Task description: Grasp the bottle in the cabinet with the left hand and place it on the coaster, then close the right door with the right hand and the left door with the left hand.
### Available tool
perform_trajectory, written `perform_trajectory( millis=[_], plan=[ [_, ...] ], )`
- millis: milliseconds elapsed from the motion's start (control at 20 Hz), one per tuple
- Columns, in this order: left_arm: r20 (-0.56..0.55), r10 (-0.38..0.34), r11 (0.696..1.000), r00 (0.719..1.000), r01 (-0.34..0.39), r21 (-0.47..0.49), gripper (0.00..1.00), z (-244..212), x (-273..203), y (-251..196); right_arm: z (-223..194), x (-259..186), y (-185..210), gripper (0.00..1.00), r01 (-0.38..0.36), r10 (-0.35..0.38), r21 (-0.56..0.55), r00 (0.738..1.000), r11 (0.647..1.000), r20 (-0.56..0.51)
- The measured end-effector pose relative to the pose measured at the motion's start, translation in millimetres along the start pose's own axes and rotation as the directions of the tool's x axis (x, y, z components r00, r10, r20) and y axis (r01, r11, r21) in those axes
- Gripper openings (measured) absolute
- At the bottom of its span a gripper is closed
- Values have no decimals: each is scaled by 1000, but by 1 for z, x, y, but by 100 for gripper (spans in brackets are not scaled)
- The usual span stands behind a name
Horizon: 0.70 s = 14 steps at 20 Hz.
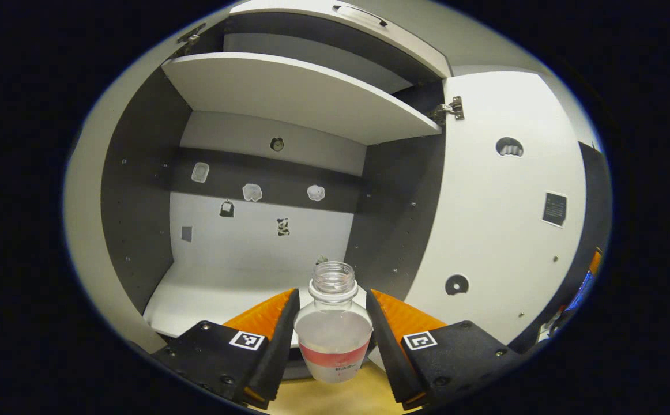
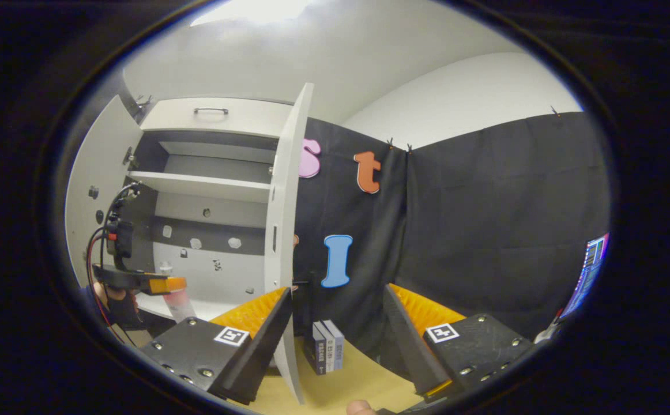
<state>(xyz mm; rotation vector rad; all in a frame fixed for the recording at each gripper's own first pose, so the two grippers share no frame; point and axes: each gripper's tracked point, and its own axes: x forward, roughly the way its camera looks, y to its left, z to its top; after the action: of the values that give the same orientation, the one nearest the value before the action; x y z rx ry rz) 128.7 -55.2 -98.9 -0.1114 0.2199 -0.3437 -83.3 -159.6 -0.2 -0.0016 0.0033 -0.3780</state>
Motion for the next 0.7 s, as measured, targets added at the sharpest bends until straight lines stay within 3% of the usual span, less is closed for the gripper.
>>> perform_trajectory(
  millis=[300,700],
  plan=[
    [-63,-34,999,997,34,1,73,-70,-54,2,18,3,26,94,-95,94,32,994,995,48],
    [-203,-90,996,975,89,-14,73,-204,-100,-4,26,1,35,96,-133,131,23,989,991,61]
  ],
)
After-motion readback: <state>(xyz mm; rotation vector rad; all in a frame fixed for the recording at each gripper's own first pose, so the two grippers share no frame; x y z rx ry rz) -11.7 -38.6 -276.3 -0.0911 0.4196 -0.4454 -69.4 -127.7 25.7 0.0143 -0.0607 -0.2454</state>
